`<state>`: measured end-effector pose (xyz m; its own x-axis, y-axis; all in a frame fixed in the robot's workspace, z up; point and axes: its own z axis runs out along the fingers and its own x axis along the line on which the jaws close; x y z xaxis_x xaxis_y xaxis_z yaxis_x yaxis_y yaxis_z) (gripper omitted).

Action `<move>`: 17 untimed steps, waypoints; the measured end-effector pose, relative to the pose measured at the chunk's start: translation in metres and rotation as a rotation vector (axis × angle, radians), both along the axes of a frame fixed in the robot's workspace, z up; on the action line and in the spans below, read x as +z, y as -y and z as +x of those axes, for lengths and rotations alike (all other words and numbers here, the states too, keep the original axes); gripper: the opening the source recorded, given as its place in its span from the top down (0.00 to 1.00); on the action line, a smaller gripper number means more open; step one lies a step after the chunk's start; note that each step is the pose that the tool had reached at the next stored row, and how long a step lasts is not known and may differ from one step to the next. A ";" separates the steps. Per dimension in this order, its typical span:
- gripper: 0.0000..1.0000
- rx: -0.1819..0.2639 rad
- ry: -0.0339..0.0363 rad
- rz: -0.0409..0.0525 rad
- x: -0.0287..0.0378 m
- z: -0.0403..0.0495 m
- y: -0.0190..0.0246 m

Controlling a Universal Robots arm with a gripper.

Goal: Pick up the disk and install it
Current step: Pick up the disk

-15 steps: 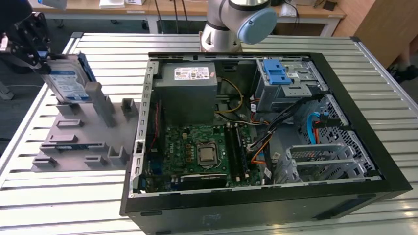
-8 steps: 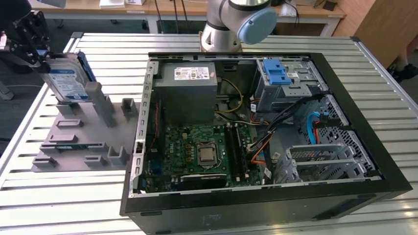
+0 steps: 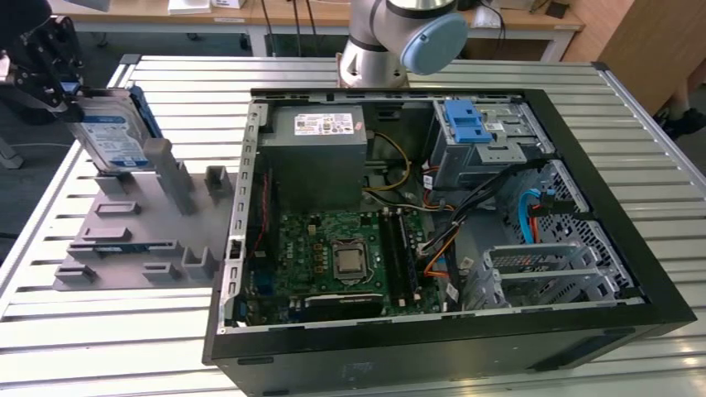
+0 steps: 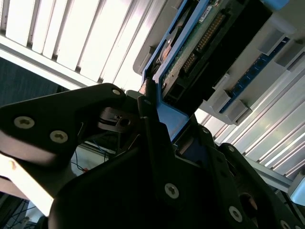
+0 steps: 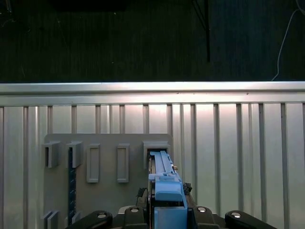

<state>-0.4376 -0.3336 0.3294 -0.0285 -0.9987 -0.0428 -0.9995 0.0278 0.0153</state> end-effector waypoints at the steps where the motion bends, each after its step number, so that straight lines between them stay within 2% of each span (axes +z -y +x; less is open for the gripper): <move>1: 0.64 0.000 0.0000 0.0000 0.0003 0.0000 0.0000; 17: 0.64 0.000 0.0002 0.0001 0.0063 0.0000 0.0000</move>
<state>-0.4376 -0.3336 0.3357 -0.0285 -0.9987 -0.0429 -0.9995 0.0278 0.0152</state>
